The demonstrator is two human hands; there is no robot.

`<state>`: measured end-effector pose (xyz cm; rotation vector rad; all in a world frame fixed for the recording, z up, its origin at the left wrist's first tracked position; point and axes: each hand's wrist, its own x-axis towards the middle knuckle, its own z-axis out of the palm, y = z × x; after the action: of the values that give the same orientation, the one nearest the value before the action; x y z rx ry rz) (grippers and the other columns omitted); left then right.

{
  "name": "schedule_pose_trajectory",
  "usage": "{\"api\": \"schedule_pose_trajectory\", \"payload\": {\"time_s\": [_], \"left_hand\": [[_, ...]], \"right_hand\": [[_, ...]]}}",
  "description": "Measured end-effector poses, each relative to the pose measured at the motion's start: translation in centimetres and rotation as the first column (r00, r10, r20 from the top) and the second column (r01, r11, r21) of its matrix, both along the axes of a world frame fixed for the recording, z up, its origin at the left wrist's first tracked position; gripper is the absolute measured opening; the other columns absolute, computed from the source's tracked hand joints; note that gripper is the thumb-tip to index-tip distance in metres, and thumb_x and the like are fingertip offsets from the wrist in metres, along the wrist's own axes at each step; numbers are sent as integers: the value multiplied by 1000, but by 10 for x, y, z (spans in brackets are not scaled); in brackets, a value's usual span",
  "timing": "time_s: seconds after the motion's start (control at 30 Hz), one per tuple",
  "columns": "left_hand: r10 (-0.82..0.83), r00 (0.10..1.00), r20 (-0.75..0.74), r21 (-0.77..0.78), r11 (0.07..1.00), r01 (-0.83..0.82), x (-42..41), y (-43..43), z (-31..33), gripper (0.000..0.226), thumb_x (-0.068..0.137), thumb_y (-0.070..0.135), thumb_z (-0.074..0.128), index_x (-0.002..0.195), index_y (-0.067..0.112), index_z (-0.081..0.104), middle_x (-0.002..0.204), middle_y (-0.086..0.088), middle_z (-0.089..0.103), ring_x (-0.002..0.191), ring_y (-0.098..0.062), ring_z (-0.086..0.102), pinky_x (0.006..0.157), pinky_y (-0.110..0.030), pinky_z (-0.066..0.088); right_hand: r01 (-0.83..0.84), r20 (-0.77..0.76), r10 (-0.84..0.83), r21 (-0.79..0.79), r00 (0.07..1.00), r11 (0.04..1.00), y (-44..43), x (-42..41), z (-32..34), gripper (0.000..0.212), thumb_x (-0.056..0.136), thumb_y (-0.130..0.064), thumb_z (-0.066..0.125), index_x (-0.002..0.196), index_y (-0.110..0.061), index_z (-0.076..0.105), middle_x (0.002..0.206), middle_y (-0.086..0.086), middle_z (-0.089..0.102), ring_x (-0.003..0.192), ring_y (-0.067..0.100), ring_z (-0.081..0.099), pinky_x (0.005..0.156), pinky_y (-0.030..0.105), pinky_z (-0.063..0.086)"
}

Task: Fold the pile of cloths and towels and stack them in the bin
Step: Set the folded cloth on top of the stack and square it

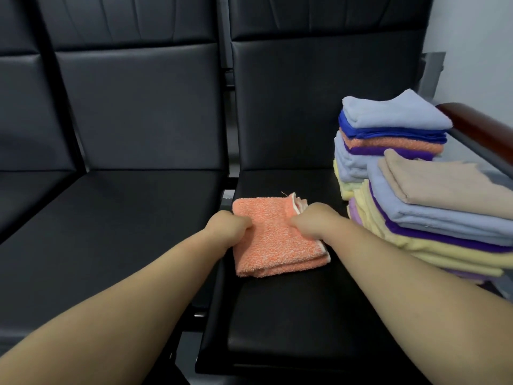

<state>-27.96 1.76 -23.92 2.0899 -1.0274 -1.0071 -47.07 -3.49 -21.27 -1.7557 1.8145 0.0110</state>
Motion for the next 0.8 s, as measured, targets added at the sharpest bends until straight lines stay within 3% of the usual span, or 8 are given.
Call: {"api": "schedule_pose_trajectory", "payload": {"time_s": [0.1,0.17,0.27,0.4,0.57,0.67,0.73,0.8], "left_hand": [[54,985,-162,-109,991,-73,-7,10,21,22,95,27,61,110,12,60,109,-11,69,97,-30,68,89,-44,58],[52,991,-124,-200,977,-77,-11,13,45,20,96,32,56,108,15,56,109,-9,68,98,-30,68,93,-50,56],[33,999,-40,-294,955,-43,-27,12,93,27,97,38,53,112,15,55,108,-5,66,97,-27,66,93,-49,54],[-38,999,-32,-352,936,24,-72,4,141,38,95,40,54,121,13,56,109,-4,67,96,-25,67,86,-42,55],[-128,979,-158,-379,924,60,-151,-14,161,34,98,37,56,123,14,52,111,-7,65,97,-28,68,86,-46,58],[-189,958,-217,-395,914,91,-202,-26,164,30,98,37,57,118,16,51,113,-7,64,100,-29,67,90,-51,58],[-187,964,-191,-387,917,101,-228,-38,161,30,97,36,57,117,15,52,110,-7,64,97,-28,66,87,-48,58],[-178,978,-110,-387,914,123,-247,-49,152,25,95,32,58,110,12,56,101,-5,64,87,-22,63,77,-37,55]], "right_hand": [[70,339,-77,31,938,997,9,-5,10,22,102,-33,59,108,-12,61,104,7,69,90,20,67,81,35,53],[64,495,-25,-63,869,996,16,-13,34,19,104,-30,52,106,-14,63,100,7,69,84,19,64,75,34,51],[97,455,53,-301,889,949,27,-37,80,20,107,-39,49,106,-19,51,97,0,61,79,14,58,63,31,44],[182,468,66,-465,881,866,31,-84,117,32,104,-45,51,121,-18,58,106,2,64,88,19,60,69,40,47],[333,504,-21,-539,864,774,27,-163,133,38,100,-48,60,122,-18,65,113,3,69,94,24,63,71,34,45],[436,524,-110,-553,844,710,21,-209,135,32,98,-44,66,110,-15,70,99,3,71,75,15,60,55,29,37],[472,501,-186,-537,845,699,14,-230,131,28,98,-40,66,103,-13,70,87,1,67,66,11,55,51,27,34],[479,454,-255,-492,854,727,8,-241,118,29,97,-37,66,106,-10,69,93,5,68,68,15,58,52,28,35]]}}
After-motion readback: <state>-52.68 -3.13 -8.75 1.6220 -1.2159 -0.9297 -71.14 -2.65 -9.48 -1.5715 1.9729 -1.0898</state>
